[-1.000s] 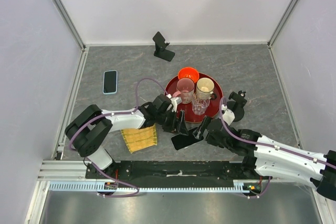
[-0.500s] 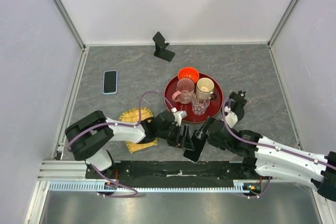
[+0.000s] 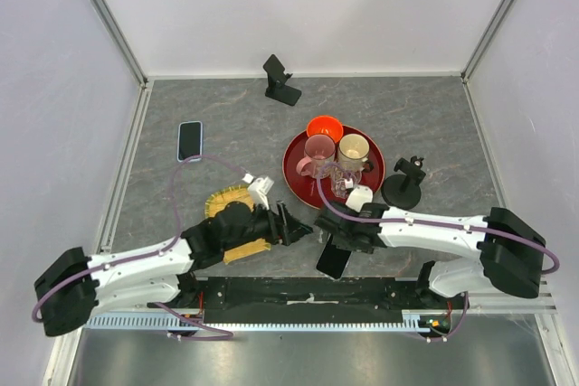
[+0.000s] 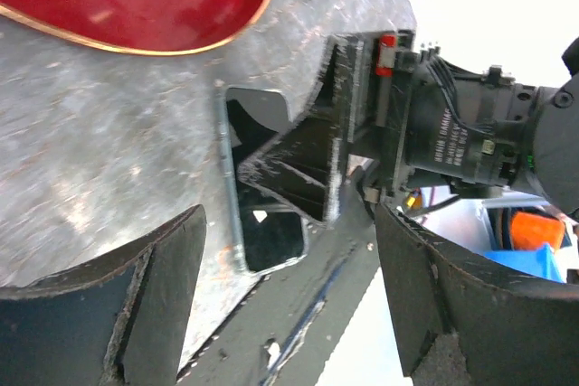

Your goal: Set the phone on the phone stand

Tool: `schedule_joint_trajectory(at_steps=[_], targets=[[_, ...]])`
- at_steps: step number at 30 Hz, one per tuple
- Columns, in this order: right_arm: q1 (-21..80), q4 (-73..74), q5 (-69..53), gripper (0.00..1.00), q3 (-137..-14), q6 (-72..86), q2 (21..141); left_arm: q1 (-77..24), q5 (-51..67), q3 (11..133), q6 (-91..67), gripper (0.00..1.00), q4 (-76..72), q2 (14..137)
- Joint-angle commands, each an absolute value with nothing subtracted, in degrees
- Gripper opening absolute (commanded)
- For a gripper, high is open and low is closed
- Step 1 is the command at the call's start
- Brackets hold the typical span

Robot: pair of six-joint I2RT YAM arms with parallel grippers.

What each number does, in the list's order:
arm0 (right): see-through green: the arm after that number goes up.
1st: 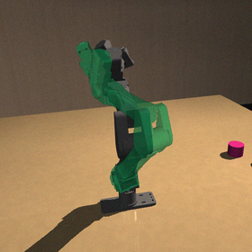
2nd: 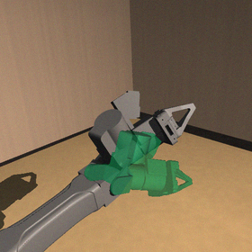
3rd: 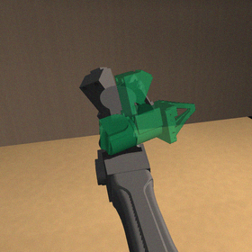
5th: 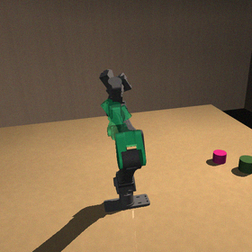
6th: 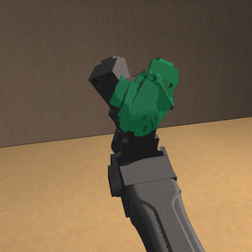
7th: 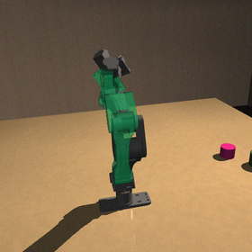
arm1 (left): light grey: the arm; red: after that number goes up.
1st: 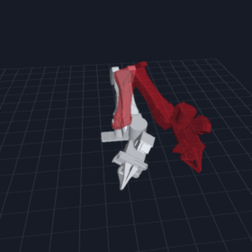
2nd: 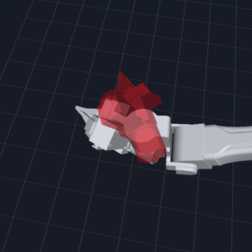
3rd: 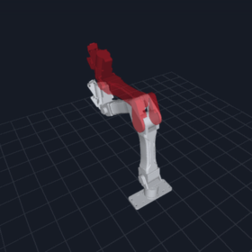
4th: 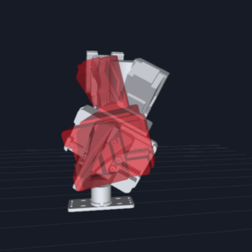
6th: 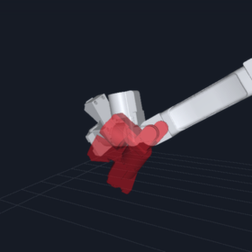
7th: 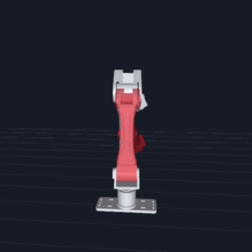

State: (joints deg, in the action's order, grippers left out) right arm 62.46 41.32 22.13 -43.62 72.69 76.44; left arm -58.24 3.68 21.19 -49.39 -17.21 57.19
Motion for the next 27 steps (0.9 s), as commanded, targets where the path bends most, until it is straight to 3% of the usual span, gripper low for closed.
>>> schedule_joint_trajectory(at_steps=[1, 9, 27], targets=[[64.6, 42.9, 22.9, 0.98, -46.1, 77.9, 78.3, -58.2, -6.8, 14.6, -47.5, 0.82, -16.0, 48.9], [64.7, 44.6, 24.2, 0.98, -45.5, 85.3, 80.0, -58.2, -8.3, 7.2, -48.7, 0.83, -16.9, 38.2], [64.0, 45.2, 24.6, 0.98, -47.4, 92.4, 84.5, -58.2, -6.5, 4.5, -47.7, 0.82, -21.2, 38.2]])
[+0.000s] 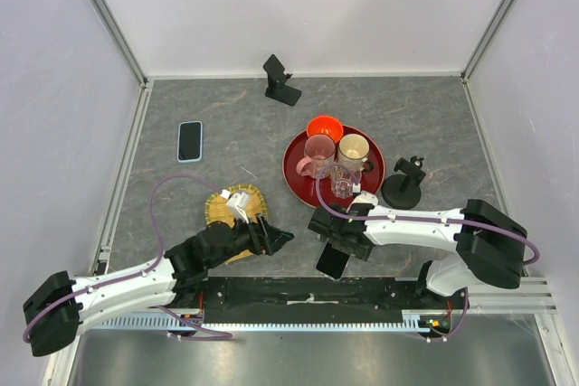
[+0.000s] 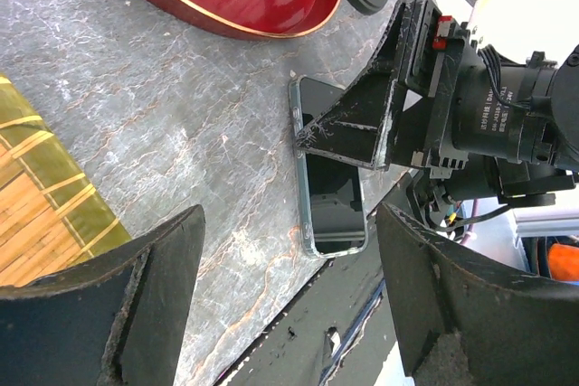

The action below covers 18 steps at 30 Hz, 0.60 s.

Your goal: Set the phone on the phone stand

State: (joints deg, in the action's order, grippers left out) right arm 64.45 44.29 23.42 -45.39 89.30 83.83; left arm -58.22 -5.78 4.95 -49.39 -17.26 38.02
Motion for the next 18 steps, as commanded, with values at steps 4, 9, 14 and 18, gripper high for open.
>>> schedule_joint_trajectory(at_steps=[4, 9, 14, 18], targets=[[63.8, 45.1, 23.6, 0.97, -47.5, 92.7, 85.9, -58.2, -6.3, 4.1, -47.6, 0.82, -21.5, 38.1], [63.0, 45.2, 21.1, 0.91, -49.1, 91.6, 89.9, -58.2, -6.3, 4.5, -47.4, 0.82, -22.5, 40.1], [61.6, 45.0, 18.6, 0.88, -50.6, 89.8, 93.4, -58.2, -6.1, 4.7, -47.2, 0.82, -22.9, 41.0], [60.4, 44.8, 16.0, 0.86, -51.3, 87.5, 95.9, -58.2, -6.2, 4.6, -47.2, 0.82, -23.4, 41.3]])
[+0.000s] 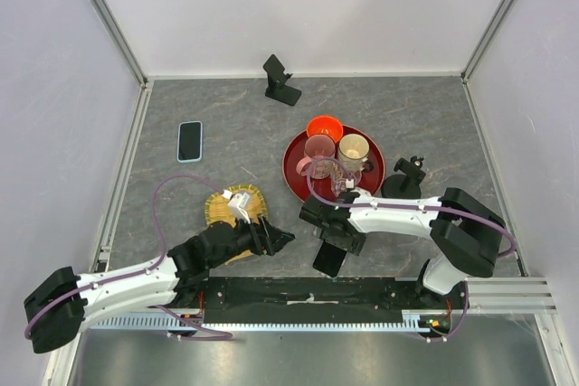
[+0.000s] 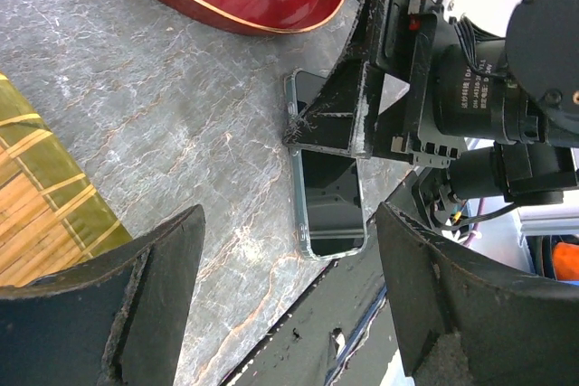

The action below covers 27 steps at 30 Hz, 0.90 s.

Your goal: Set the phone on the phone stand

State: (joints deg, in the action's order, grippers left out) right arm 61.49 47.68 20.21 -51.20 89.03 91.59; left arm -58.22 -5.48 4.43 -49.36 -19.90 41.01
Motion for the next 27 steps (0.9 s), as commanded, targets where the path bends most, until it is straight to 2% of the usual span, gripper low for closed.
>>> schedule_joint_trajectory(at_steps=[1, 3, 5, 8, 9, 10, 11, 12, 13, 20, 23, 27], targets=[[60.2, 44.8, 15.6, 0.86, -51.3, 86.9, 96.7, -58.2, -6.2, 4.7, -47.2, 0.82, -23.5, 41.6], [59.9, 44.6, 14.5, 0.84, -51.0, 86.8, 97.1, -58.3, -6.2, 4.7, -47.1, 0.82, -23.5, 41.8], [59.9, 44.4, 14.6, 0.77, -50.8, 86.8, 97.0, -58.2, -6.2, 4.7, -47.1, 0.82, -23.6, 41.9], [59.8, 44.4, 15.5, 0.54, -50.6, 86.8, 96.2, -58.2, -6.2, 4.7, -47.1, 0.82, -23.6, 42.0], [59.9, 44.4, 16.3, 0.41, -50.5, 86.7, 95.9, -58.2, -6.2, 4.8, -47.1, 0.82, -23.6, 42.1], [59.8, 44.4, 16.8, 0.32, -50.4, 86.7, 95.4, -58.2, -6.2, 4.7, -47.2, 0.82, -23.7, 42.1], [59.9, 44.6, 17.1, 0.21, -50.3, 86.5, 94.9, -58.2, -6.2, 4.8, -47.1, 0.82, -23.7, 42.2], [59.8, 44.6, 18.4, 0.02, -50.3, 86.3, 94.6, -58.2, -6.2, 4.9, -47.0, 0.82, -23.8, 42.2], [59.9, 44.9, 19.2, 0.0, -50.2, 86.1, 93.7, -58.3, -5.8, 5.0, -46.9, 0.82, -23.8, 42.1], [60.1, 44.7, 28.4, 0.0, -48.2, 84.5, 85.3, -58.2, -3.4, 6.8, -46.0, 0.91, -23.6, 43.3], [60.3, 43.7, 31.4, 0.0, -47.3, 83.1, 81.1, -58.2, -1.2, 8.1, -45.1, 0.92, -24.3, 45.8], [60.2, 39.5, 34.1, 0.0, -44.3, 80.1, 75.5, -58.2, 6.9, 10.9, -42.6, 0.98, -28.5, 51.9]])
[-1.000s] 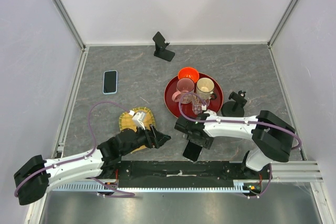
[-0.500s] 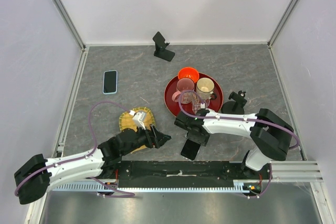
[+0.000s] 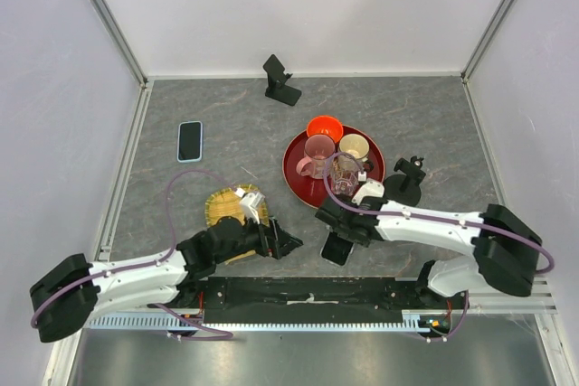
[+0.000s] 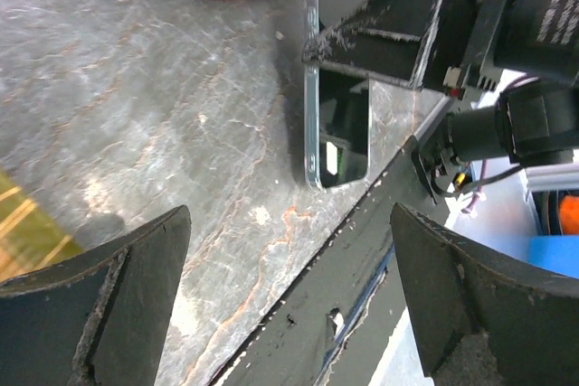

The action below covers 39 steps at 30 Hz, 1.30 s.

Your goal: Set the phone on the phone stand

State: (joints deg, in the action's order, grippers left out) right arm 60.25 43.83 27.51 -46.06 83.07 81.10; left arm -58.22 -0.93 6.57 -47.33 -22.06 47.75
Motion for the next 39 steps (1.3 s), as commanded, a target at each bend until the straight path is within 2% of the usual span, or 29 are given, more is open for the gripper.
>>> schedule_joint_trajectory(at_steps=[1, 5, 13, 19, 22, 25, 26, 27, 28, 29, 30, 31, 33, 34, 35, 36, 39], targets=[[60.2, 37.2, 34.7, 0.0, -42.8, 79.5, 72.9, -58.2, 8.9, 12.2, -41.9, 0.98, -29.1, 56.3], [60.2, 32.7, 37.4, 0.0, -39.6, 76.0, 66.0, -58.2, 16.8, 20.3, -40.3, 0.99, -29.4, 67.4], [60.3, 32.1, 41.4, 0.0, -38.9, 70.9, 55.0, -58.1, 16.7, 27.5, -41.0, 0.97, -30.9, 78.6], [60.3, 31.9, 40.6, 0.0, -39.2, 67.9, 50.1, -58.0, 22.7, 31.9, -41.2, 0.86, -37.8, 86.0], [60.2, 31.1, 39.6, 0.0, -39.5, 65.4, 49.4, -57.7, 25.8, 32.4, -43.2, 0.73, -44.4, 88.6], [60.3, 29.6, 36.6, 0.0, -39.4, 62.4, 48.5, -57.3, 28.9, 32.3, -45.7, 0.49, -50.4, 90.8], [60.3, 29.4, 34.7, 0.0, -39.3, 60.1, 48.1, -57.1, 29.7, 32.2, -46.1, 0.34, -51.1, 91.0], [60.2, 29.0, 33.8, 0.01, -39.0, 58.3, 46.6, -57.0, 30.1, 32.1, -46.0, 0.25, -51.5, 91.0], [60.2, 28.7, 33.1, 0.04, -38.6, 57.2, 45.6, -57.0, 30.0, 31.9, -45.8, 0.17, -51.4, 90.7], [60.2, 28.4, 31.9, 0.16, -38.4, 53.8, 44.5, -57.0, 29.9, 31.1, -45.0, 0.05, -51.3, 89.6], [60.2, 28.1, 29.3, 0.25, -38.2, 51.4, 42.0, -56.9, 29.8, 30.6, -44.5, 0.03, -51.3, 88.9], [60.3, 27.9, 27.6, 0.5, -38.3, 49.0, 40.9, -56.9, 30.2, 30.1, -43.9, 0.02, -51.3, 88.1], [60.2, 28.1, 22.8, 0.74, -38.7, 42.1, 37.0, -56.7, 32.9, 28.8, -41.7, 0.02, -50.6, 85.2], [60.1, 28.2, 21.0, 0.89, -39.4, 39.9, 35.9, -56.6, 34.3, 28.5, -41.0, 0.02, -50.6, 83.9], [60.2, 28.5, 19.4, 0.96, -39.8, 38.2, 34.8, -56.5, 35.8, 27.8, -39.4, 0.02, -50.2, 81.7], [60.2, 28.8, 17.3, 0.98, -40.3, 35.4, 33.2, -56.5, 38.7, 27.3, -38.5, 0.02, -49.6, 80.1], [60.2, 31.2, 8.0, 0.98, -44.5, 30.5, 32.8, -56.4, 43.2, 26.0, -34.6, 0.02, -45.8, 74.6]])
